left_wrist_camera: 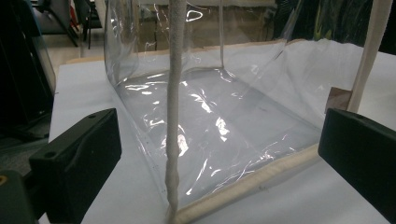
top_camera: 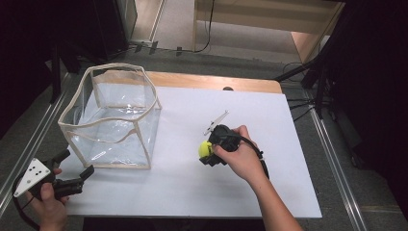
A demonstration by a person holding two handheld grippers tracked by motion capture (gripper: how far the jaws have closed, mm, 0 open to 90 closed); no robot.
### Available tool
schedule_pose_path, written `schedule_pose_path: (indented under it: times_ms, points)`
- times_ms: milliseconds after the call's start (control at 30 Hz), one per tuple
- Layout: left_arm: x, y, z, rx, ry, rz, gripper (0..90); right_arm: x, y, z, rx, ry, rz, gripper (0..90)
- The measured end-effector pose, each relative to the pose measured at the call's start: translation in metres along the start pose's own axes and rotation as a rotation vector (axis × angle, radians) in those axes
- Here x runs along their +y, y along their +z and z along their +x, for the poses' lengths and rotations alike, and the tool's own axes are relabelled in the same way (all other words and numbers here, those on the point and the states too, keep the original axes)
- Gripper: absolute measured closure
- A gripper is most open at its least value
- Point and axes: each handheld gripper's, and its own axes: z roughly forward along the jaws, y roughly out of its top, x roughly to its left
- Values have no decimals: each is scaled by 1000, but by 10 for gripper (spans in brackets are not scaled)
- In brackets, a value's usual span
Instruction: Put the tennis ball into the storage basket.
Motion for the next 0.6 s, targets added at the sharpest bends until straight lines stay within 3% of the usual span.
schedule_pose_path:
  times_ms: [600]
  points:
    - [0,0,0,-2,-4,-1,0,20,0,6,12,-43,0,239]
